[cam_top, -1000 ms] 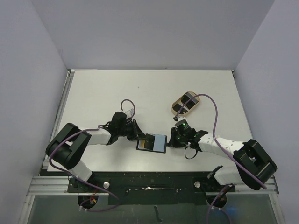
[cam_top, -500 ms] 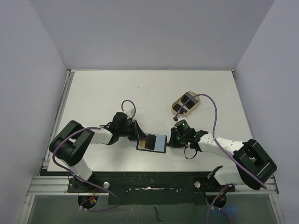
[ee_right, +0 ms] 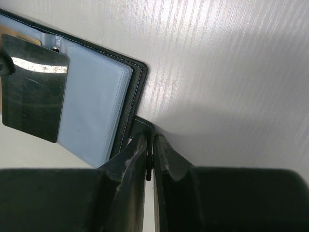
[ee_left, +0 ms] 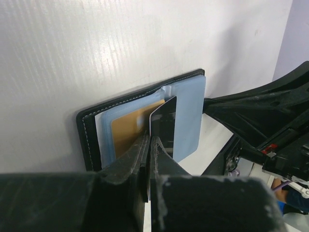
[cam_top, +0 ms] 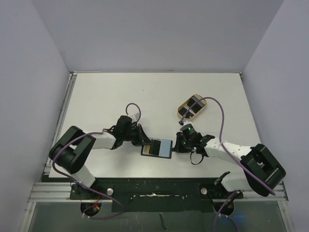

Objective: Put the credit cards into the card holder
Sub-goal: Insert the credit card into the card holder.

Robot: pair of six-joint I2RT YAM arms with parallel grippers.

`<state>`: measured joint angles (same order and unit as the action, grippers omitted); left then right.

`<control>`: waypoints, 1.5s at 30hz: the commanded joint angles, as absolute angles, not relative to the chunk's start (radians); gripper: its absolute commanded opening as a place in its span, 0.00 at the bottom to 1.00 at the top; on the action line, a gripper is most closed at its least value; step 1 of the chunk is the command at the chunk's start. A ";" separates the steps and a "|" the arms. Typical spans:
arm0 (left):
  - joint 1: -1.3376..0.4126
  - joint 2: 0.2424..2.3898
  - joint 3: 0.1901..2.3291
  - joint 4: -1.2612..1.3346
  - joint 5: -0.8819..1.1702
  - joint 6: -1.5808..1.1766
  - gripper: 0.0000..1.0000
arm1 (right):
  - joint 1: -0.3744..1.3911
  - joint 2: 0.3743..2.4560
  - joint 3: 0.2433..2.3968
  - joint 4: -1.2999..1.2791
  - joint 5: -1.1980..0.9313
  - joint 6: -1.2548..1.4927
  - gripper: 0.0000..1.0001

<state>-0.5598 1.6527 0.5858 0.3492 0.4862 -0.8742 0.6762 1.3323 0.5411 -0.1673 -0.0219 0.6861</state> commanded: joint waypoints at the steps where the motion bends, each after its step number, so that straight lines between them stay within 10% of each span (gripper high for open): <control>1: -0.552 1.611 0.616 0.274 0.441 -0.808 0.00 | 0.687 1.338 0.574 -0.169 0.008 0.667 0.06; 45: -0.558 1.670 0.632 0.313 0.446 -0.840 0.00 | 0.689 1.332 0.577 -0.174 0.013 0.660 0.05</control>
<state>-0.5564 1.6493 0.6033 0.2924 0.4583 -0.8551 0.6823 1.3327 0.5476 -0.1814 -0.0105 0.6689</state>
